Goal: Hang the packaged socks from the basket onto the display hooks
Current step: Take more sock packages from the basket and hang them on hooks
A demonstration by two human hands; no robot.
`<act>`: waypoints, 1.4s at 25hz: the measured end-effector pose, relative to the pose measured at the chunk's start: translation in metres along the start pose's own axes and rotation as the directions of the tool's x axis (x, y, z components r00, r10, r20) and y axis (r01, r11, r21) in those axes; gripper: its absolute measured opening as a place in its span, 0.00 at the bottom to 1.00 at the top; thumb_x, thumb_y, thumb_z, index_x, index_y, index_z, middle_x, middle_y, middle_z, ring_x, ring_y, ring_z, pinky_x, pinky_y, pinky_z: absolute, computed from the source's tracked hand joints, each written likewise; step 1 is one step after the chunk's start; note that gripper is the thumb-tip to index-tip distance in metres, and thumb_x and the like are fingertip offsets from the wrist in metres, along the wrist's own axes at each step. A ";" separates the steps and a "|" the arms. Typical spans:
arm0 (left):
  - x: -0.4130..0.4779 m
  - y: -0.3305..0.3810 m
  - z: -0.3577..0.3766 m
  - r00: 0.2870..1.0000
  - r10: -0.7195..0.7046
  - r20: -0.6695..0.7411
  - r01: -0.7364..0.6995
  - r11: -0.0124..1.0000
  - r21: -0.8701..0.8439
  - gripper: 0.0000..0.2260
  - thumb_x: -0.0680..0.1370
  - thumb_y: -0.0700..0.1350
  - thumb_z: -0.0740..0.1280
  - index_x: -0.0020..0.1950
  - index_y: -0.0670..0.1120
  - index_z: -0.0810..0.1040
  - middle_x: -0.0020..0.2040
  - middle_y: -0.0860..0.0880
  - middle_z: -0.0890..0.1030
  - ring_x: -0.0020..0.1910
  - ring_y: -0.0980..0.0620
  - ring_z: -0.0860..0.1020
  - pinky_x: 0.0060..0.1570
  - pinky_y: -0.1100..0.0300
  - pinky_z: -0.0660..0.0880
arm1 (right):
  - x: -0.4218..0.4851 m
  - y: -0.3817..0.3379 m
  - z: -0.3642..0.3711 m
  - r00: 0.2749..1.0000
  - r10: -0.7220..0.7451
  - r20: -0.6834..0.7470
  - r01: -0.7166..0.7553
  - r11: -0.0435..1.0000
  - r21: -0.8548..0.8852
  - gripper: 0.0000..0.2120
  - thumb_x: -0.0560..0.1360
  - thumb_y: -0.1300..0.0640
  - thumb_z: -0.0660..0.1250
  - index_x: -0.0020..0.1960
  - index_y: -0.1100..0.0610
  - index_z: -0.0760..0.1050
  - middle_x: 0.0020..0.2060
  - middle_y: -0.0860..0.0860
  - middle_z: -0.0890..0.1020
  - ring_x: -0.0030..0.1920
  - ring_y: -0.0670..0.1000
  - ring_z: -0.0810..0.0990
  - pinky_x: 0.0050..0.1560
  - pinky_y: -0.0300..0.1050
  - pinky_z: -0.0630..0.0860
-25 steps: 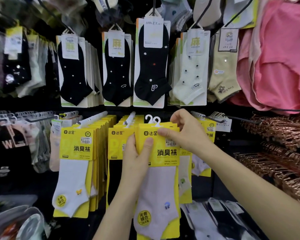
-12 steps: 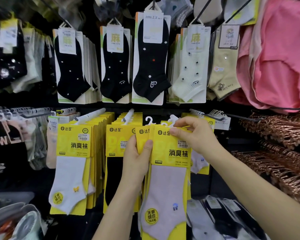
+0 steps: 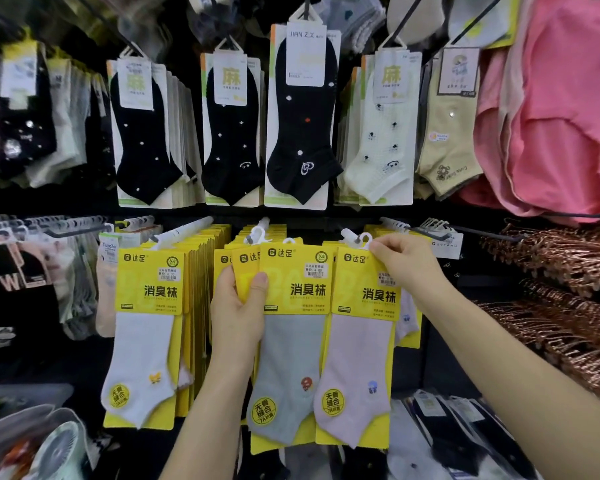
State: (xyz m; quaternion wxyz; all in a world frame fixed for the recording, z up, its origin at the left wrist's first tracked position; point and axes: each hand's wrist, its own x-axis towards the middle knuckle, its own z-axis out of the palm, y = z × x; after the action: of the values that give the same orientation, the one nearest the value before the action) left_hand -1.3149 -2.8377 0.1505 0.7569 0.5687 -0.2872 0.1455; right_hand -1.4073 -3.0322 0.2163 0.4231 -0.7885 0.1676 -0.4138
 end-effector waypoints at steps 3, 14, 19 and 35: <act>0.001 0.001 -0.003 1.000 0.016 -0.002 -0.016 1.000 0.021 0.05 0.78 0.43 0.64 0.50 0.54 0.74 0.50 0.51 0.81 0.51 0.51 0.80 0.52 0.49 0.78 | 0.008 0.000 0.005 1.000 -0.026 -0.015 0.025 0.997 -0.073 0.09 0.76 0.57 0.64 0.40 0.53 0.80 0.33 0.45 0.78 0.34 0.44 0.74 0.38 0.43 0.74; -0.008 0.003 0.006 0.998 0.013 0.062 -0.014 1.000 0.020 0.05 0.78 0.42 0.63 0.50 0.52 0.74 0.50 0.50 0.81 0.50 0.51 0.80 0.51 0.51 0.77 | 0.012 0.010 0.011 0.997 -0.049 -0.051 0.038 0.979 -0.199 0.05 0.76 0.55 0.66 0.44 0.52 0.80 0.39 0.45 0.79 0.36 0.43 0.75 0.42 0.41 0.70; -0.010 0.002 0.010 0.998 0.017 0.067 -0.019 0.999 0.027 0.05 0.78 0.42 0.64 0.49 0.53 0.74 0.47 0.54 0.81 0.47 0.57 0.80 0.45 0.62 0.76 | 0.010 0.024 -0.004 0.995 -0.022 -0.099 0.012 0.995 -0.103 0.09 0.78 0.59 0.61 0.52 0.57 0.80 0.43 0.48 0.78 0.46 0.48 0.75 0.47 0.43 0.70; -0.012 -0.006 0.019 0.997 -0.034 0.074 0.032 0.999 0.018 0.04 0.78 0.43 0.64 0.51 0.52 0.74 0.49 0.52 0.81 0.49 0.55 0.79 0.48 0.57 0.77 | -0.007 0.014 0.001 0.979 -0.180 -0.098 0.162 0.973 -0.167 0.07 0.76 0.50 0.64 0.41 0.51 0.74 0.39 0.48 0.76 0.41 0.49 0.74 0.40 0.43 0.68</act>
State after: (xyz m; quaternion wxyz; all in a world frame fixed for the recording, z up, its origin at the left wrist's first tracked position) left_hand -1.3263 -2.8561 0.1422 0.7432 0.5848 -0.3043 0.1142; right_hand -1.4090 -3.0357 0.2009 0.3117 -0.8064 0.1548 -0.4781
